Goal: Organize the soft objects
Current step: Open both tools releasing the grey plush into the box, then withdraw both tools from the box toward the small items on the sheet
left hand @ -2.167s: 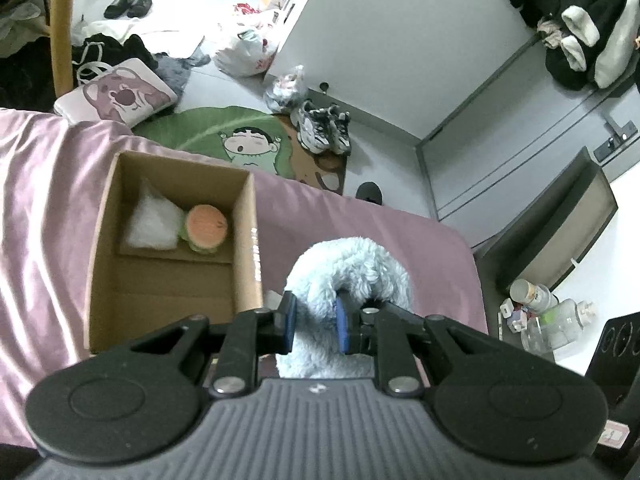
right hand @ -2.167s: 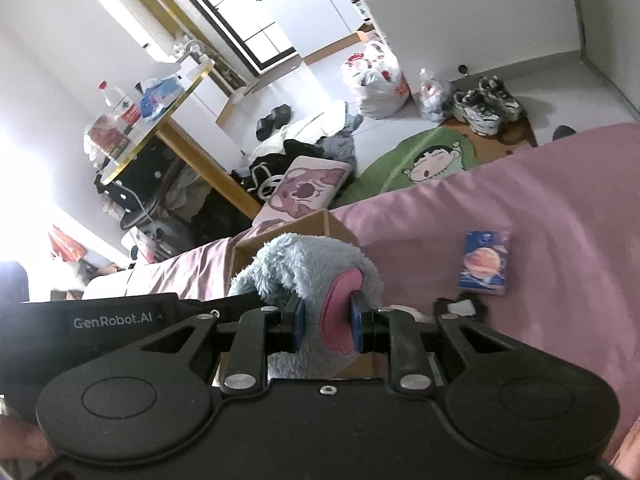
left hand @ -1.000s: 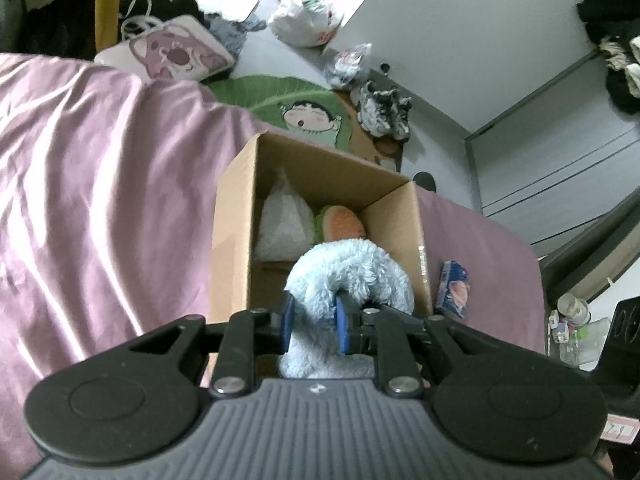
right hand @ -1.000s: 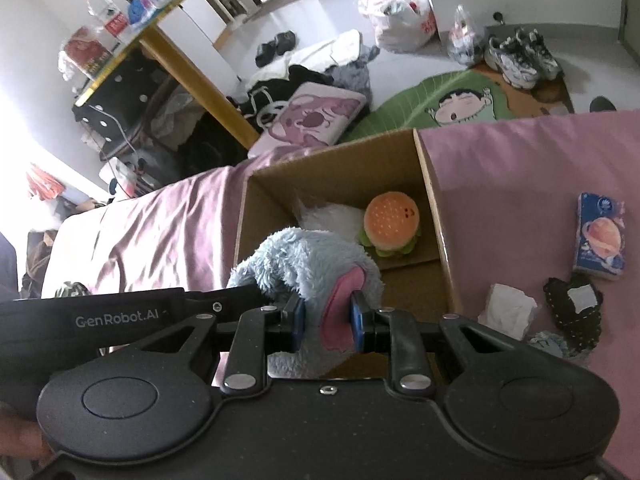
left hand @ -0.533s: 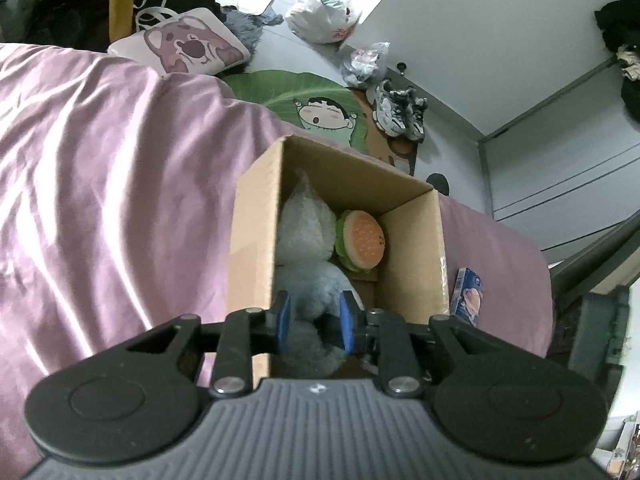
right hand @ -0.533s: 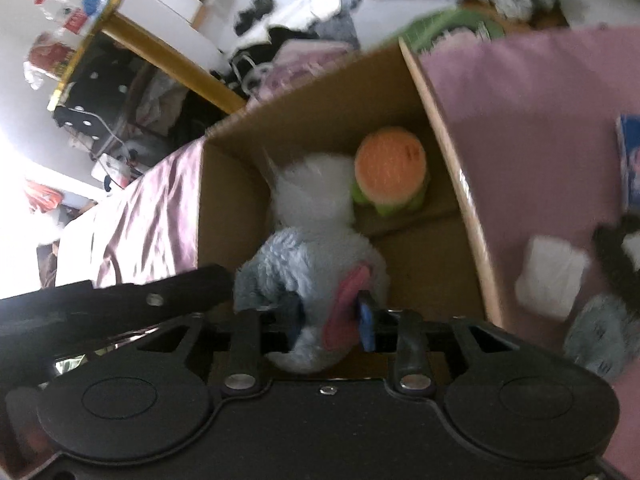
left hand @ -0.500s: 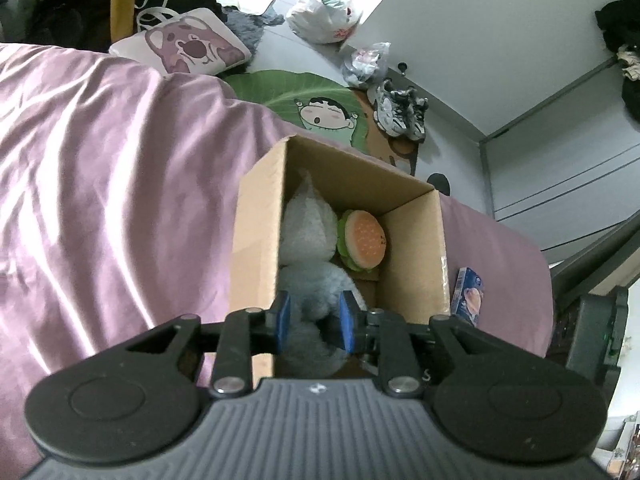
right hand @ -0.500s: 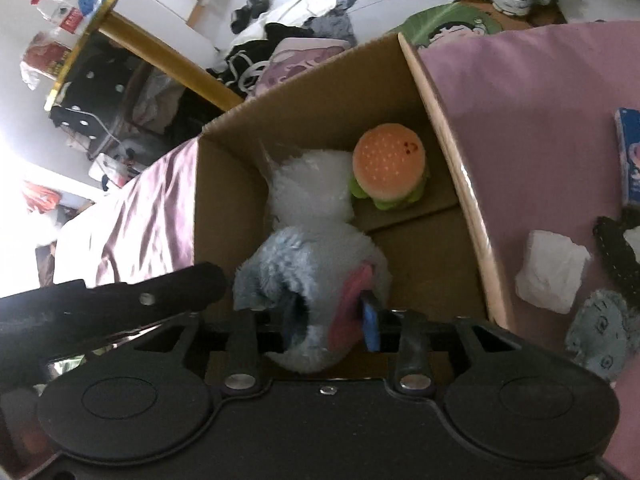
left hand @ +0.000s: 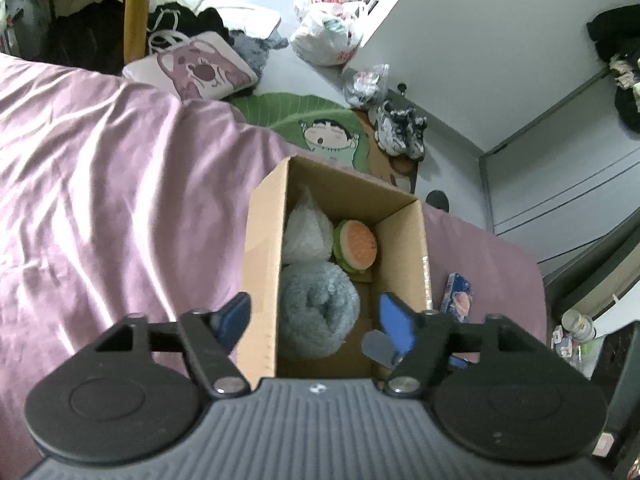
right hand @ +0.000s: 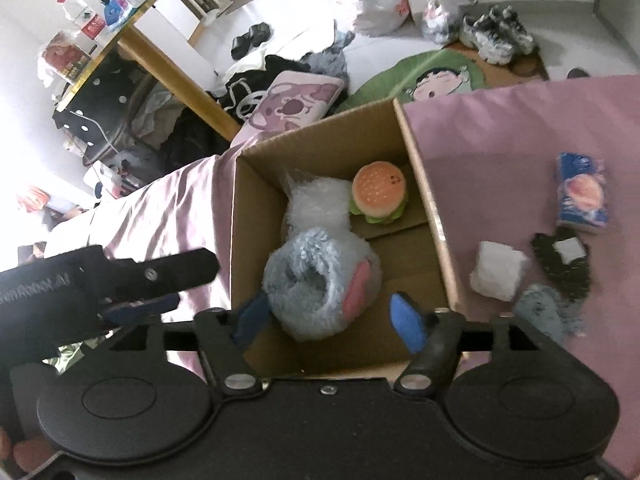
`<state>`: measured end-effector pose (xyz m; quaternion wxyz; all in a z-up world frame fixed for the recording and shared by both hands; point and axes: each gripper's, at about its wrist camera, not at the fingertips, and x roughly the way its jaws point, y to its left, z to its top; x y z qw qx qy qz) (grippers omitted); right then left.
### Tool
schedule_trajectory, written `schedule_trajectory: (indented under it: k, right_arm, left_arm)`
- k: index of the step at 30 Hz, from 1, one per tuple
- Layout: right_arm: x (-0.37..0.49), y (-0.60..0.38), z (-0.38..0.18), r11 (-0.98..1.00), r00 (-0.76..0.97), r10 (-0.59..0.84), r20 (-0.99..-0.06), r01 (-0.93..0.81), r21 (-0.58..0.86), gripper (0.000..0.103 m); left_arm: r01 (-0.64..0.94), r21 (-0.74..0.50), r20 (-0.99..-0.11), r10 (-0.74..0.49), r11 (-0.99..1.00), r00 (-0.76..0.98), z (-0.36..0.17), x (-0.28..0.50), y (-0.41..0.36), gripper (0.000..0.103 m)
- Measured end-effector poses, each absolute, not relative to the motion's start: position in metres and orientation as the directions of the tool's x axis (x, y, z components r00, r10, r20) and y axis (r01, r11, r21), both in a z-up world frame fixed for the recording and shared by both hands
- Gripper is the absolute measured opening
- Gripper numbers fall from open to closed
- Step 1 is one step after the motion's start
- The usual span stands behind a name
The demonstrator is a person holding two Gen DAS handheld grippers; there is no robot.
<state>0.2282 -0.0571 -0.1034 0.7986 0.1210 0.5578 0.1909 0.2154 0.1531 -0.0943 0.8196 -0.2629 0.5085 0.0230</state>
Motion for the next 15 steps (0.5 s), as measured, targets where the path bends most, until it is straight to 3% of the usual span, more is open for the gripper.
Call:
schedule_trajectory:
  k: [9, 15]
  right_arm:
    - [0.21, -0.084, -0.065, 0.903, 0.386, 0.43, -0.816, -0.171, 0.395, 0.094]
    - [0.198, -0.108, -0.047, 0.911, 0.434, 0.411, -0.802, -0.152, 0.384, 0.103]
  left_arm:
    - [-0.272, -0.408, -0.828, -0.227, 0.872, 0.513, -0.068, 0.195, 0.137, 0.096]
    - [-0.244, -0.376, -0.822, -0.201, 0.894, 0.532, -0.046, 0.187, 0.118, 0.096]
